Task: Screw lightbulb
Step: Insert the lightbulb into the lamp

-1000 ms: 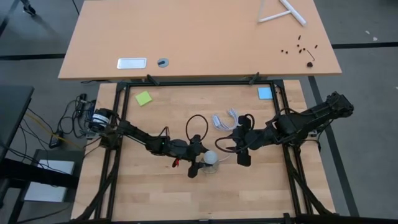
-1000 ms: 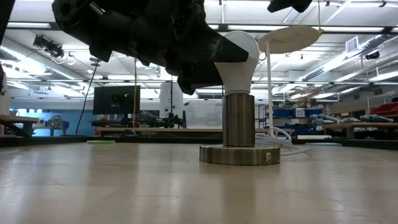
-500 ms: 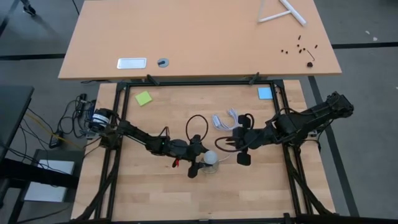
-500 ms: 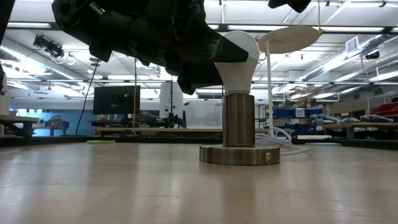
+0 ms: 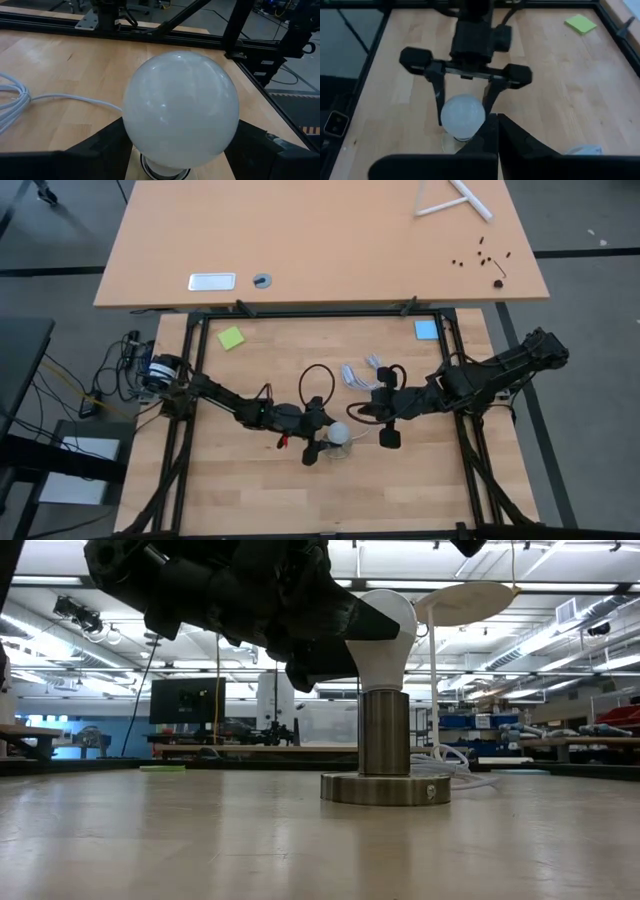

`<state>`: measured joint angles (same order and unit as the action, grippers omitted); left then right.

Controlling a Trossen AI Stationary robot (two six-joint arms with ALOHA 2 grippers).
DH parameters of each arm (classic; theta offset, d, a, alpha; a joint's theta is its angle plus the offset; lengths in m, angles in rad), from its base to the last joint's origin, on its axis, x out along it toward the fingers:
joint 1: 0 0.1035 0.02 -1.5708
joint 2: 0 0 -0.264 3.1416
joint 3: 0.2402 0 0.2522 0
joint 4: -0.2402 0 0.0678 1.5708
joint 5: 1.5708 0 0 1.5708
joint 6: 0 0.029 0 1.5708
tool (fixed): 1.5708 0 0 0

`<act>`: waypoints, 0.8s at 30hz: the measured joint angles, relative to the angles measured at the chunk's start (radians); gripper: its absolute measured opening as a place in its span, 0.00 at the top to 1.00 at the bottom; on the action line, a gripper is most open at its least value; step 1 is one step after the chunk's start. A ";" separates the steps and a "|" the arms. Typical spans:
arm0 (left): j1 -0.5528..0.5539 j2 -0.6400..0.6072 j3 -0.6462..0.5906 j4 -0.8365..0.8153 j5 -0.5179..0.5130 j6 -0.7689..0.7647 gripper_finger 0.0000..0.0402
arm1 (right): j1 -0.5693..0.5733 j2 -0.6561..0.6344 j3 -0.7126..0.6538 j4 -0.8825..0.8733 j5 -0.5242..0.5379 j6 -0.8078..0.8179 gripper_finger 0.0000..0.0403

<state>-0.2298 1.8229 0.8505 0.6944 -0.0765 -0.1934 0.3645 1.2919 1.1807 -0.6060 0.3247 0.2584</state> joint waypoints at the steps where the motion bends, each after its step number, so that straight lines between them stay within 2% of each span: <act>1: 0.000 0.000 0.000 0.000 0.001 0.002 0.33 | 0.000 0.000 -0.007 0.016 -0.001 -0.008 0.99; 7: 0.000 0.000 0.000 0.001 0.002 0.004 0.32 | -0.006 0.000 -0.064 0.125 -0.005 -0.033 0.99; 24: 0.000 0.002 -0.002 -0.004 0.003 -0.002 0.25 | -0.014 0.000 -0.084 0.164 -0.016 -0.026 0.99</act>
<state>-0.2302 1.8244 0.8486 0.6903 -0.0735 -0.1955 0.3500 1.2919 1.0966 -0.4421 0.3086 0.2324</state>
